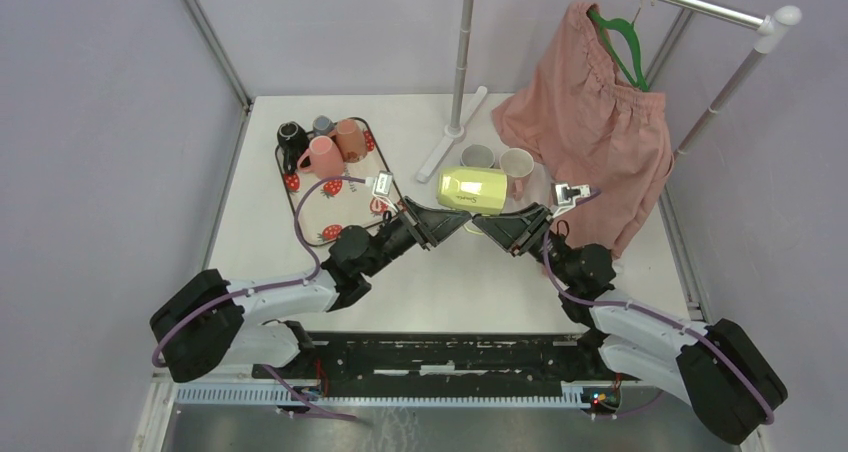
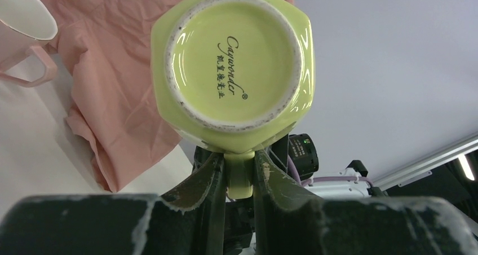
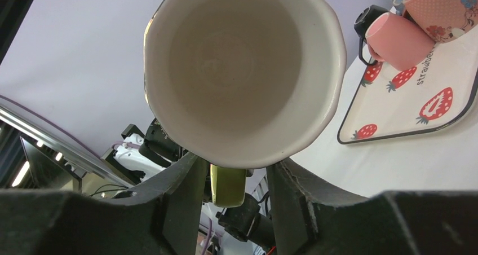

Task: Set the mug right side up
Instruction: Turn over the cup on the tray.

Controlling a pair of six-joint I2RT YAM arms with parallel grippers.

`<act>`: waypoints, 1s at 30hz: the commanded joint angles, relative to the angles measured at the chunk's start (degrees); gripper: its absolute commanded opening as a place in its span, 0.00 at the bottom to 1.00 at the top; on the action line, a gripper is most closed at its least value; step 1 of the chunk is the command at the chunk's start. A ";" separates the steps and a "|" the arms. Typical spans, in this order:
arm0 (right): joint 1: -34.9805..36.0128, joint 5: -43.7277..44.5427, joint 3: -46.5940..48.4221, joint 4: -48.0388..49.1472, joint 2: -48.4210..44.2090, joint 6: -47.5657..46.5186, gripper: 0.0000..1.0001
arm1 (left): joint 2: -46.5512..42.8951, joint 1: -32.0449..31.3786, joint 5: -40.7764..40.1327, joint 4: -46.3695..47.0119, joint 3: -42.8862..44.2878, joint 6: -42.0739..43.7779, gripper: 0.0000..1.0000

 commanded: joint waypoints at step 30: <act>0.06 2.12 1.68 -1.76 -5.81 -1.14 0.00 | 1.94 -0.99 5.35 11.93 1.36 -0.36 0.13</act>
